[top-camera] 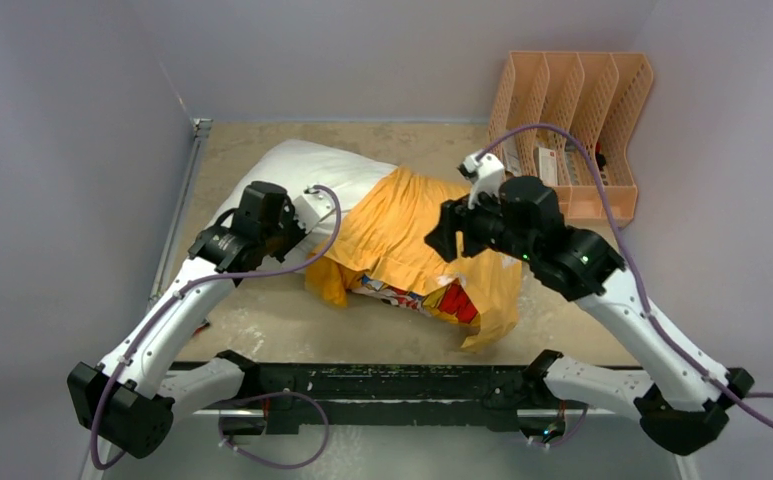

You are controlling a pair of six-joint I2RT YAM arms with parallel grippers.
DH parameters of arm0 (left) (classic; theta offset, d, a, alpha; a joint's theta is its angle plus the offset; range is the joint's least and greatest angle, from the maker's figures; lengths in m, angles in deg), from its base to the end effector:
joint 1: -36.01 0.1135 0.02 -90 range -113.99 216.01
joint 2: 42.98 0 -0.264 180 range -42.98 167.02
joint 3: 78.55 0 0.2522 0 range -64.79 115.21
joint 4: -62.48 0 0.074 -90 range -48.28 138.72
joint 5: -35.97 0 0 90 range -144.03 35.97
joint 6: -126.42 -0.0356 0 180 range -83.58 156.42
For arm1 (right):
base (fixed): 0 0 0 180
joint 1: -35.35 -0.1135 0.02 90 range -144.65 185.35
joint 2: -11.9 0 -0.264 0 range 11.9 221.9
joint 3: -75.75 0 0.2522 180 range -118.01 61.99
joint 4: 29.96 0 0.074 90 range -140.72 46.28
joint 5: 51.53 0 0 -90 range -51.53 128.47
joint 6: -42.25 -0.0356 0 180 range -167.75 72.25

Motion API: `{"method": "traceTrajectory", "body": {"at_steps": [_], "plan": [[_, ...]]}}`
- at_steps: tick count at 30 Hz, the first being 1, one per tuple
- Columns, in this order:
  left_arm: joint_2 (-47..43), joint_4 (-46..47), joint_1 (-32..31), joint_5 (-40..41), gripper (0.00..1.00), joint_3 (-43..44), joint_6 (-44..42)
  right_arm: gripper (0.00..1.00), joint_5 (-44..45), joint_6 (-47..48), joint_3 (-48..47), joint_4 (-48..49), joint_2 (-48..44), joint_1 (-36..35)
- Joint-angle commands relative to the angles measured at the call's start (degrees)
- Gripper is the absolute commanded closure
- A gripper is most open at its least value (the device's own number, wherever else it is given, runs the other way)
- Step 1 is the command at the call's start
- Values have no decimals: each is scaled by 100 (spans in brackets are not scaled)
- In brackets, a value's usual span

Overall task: Remove the pillowcase from the pillow
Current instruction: Remove the pillow from the pillowcase.

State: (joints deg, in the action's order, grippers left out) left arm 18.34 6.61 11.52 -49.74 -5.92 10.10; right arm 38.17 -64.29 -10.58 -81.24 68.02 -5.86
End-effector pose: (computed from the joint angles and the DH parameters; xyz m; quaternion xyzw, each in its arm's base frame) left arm 0.2001 -0.0882 0.3177 0.3824 0.8388 0.0407 0.3854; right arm 0.1451 0.1273 0.4202 -0.1776 0.8051 0.2752 0.4945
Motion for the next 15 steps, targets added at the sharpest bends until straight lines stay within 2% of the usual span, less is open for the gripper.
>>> {"method": "traceTrajectory", "body": {"at_steps": [1, 2, 4, 7, 11, 15], "plan": [[-147, 297, 67, -141, 100, 300, 113, 31, -387, 970, -336, 1026, 634, -535], [-139, 337, 67, -120, 100, 308, 171, 30, -66, 1132, -328, 1201, 754, -833], [-102, 396, 67, -104, 100, 349, 344, 28, 10, 1517, -134, 1688, 911, -1351], [-15, 389, 67, -111, 100, 420, 505, 28, 496, 1985, 614, 2940, 876, -1926], [-30, 458, 67, -167, 100, 364, 586, 27, 958, 3059, 1575, 4520, 741, -2386], [-13, 480, 67, -200, 100, 392, 612, 20, 1202, 4185, 2272, 5922, 821, -2540]]}}
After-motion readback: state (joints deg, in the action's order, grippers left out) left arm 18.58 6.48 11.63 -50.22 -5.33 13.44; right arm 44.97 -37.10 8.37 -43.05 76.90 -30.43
